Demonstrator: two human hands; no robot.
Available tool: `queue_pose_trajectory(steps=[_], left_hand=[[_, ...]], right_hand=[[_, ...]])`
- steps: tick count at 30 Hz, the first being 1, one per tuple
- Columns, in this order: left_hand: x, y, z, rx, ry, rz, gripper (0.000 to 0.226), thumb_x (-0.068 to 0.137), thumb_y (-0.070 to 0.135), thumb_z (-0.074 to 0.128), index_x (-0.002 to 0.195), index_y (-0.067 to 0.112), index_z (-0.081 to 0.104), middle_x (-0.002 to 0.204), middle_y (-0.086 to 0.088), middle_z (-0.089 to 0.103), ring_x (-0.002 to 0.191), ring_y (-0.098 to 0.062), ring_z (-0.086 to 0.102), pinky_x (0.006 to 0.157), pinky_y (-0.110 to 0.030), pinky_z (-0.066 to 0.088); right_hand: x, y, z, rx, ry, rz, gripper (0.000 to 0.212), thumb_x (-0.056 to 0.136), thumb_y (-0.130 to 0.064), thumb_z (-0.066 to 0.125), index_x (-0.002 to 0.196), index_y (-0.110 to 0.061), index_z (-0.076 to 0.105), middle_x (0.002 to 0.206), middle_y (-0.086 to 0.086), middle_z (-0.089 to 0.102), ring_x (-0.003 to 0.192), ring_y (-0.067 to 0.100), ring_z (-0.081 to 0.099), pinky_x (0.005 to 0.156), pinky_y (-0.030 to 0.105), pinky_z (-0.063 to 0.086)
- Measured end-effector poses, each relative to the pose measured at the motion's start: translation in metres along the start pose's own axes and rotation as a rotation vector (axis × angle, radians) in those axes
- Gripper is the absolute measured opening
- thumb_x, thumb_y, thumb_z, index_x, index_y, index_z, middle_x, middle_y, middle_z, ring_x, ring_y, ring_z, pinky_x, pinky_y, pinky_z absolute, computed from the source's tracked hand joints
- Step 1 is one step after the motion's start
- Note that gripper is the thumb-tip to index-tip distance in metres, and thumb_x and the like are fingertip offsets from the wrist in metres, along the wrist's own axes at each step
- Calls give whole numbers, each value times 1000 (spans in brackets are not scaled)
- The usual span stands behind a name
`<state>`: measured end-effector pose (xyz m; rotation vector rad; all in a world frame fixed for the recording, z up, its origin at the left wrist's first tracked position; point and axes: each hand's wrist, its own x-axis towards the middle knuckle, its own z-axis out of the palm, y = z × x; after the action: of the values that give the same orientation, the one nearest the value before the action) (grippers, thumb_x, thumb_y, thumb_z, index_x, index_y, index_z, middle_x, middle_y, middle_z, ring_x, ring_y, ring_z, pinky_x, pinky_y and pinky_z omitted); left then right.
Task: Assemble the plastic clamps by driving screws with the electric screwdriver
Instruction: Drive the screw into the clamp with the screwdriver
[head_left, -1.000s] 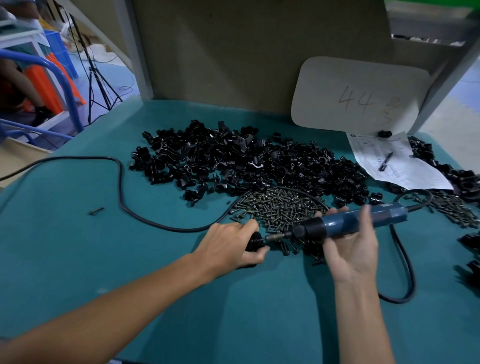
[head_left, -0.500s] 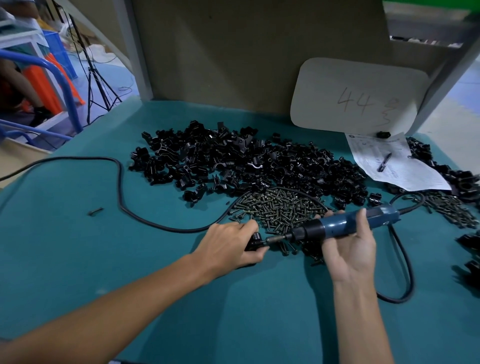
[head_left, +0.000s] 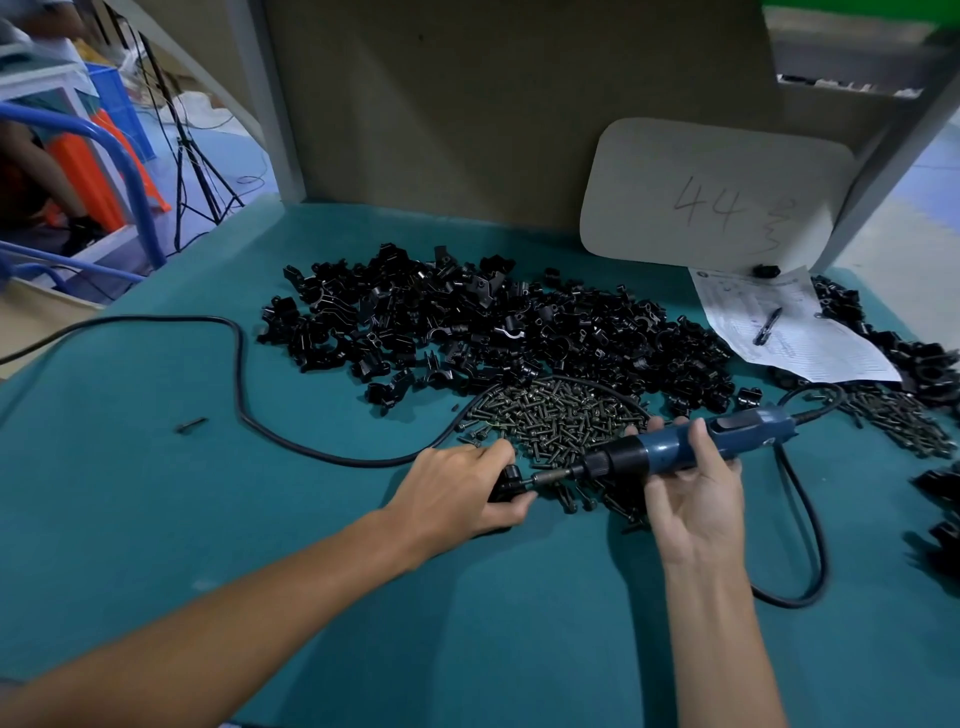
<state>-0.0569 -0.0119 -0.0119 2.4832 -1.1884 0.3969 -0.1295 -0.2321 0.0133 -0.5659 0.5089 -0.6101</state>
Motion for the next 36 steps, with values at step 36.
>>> queue_pose_trajectory(steps=[36], left_hand=[[-1,-5,8,-181,-112,-110,35,86,61,46,96,31,31,88,8,50,77,-15,50,64,-27,41]], right_hand=[[-25,19,10,-1251,-653,-176,18,98,-20,68,105,-35,76,101,-11,76,94,9,70,82,30,58]])
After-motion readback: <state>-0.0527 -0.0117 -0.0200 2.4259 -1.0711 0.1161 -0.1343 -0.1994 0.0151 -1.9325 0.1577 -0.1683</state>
